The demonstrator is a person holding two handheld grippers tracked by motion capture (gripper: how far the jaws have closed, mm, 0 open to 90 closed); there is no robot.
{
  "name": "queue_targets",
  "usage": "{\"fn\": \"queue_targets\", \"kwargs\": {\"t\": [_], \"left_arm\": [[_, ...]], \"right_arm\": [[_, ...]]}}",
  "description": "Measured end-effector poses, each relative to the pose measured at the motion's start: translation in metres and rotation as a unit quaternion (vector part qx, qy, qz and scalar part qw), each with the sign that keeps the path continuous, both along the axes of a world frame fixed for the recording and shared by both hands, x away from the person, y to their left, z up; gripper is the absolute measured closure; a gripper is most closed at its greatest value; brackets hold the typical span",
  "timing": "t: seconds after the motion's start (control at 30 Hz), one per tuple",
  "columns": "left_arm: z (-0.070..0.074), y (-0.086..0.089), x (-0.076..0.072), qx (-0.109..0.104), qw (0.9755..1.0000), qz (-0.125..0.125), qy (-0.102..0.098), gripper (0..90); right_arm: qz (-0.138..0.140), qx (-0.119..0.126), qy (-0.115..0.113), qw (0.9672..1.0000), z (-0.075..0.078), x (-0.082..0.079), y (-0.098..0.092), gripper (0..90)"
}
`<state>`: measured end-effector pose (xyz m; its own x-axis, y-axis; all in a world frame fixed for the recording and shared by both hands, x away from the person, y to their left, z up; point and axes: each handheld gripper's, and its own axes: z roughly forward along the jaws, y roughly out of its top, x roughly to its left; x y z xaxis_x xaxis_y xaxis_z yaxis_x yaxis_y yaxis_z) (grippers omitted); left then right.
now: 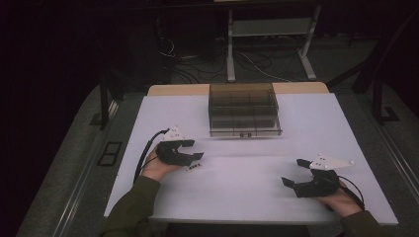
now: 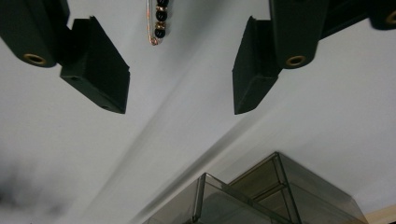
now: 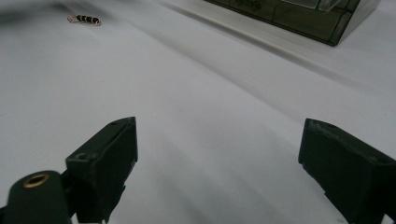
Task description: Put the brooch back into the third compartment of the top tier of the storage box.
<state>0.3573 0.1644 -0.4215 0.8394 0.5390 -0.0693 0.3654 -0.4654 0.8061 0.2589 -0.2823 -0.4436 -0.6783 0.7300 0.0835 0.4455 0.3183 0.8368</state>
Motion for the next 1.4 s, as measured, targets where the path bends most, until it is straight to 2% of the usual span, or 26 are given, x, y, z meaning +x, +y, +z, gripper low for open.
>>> {"fn": "queue_targets", "kwargs": {"t": [0.07,0.33,0.7,1.2,1.4], "left_arm": [[-0.001,0.001,0.000,0.006,1.0000,0.000,0.004,40.8],[-0.004,0.004,0.000,0.008,0.9996,-0.009,0.024,52.1],[-0.006,0.005,-0.001,0.012,0.9986,-0.021,0.046,63.3],[-0.009,0.007,-0.003,0.022,0.9971,-0.027,0.068,73.0],[-0.011,0.006,-0.003,0.033,0.9961,-0.031,0.075,75.2]], "right_arm": [[0.001,-0.001,-0.001,1.0000,0.000,0.000,0.000,11.1],[0.004,-0.008,-0.002,1.0000,-0.001,0.000,0.001,11.1],[0.005,-0.010,-0.002,0.9999,-0.001,0.000,0.001,11.1],[0.005,-0.014,0.000,0.9999,-0.002,0.000,0.001,11.1],[0.005,-0.016,0.001,0.9999,-0.002,0.000,0.001,11.1]]}}
